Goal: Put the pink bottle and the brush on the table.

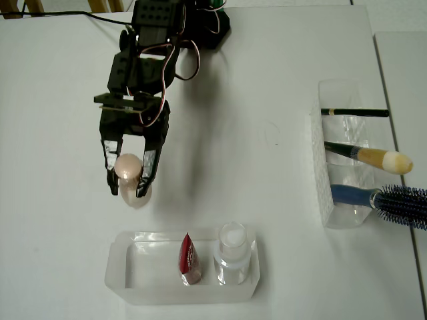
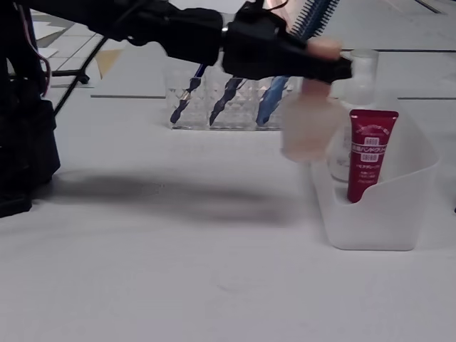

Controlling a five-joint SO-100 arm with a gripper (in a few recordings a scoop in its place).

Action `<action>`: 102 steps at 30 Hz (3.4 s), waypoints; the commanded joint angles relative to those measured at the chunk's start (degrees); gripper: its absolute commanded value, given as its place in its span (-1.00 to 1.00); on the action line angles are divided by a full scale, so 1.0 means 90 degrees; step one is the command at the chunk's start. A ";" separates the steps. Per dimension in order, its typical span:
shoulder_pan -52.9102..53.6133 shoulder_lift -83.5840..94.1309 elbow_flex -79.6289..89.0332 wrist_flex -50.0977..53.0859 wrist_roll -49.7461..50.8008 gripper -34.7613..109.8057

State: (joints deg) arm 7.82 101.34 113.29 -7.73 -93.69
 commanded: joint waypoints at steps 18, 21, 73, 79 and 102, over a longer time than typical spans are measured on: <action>0.1445 0.4229 0.4150 -0.0068 -0.0635 -0.52; 0.1807 0.4736 0.4717 -0.0107 -0.0811 -0.52; 0.5361 0.2471 0.5850 -0.3984 -0.0479 -0.52; 0.5371 0.2070 0.5918 -0.4326 -0.0479 -0.52; 0.5703 0.0371 0.5703 -0.5576 -0.0244 -0.52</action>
State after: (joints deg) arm 59.24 103.97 165.32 -55.90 -95.71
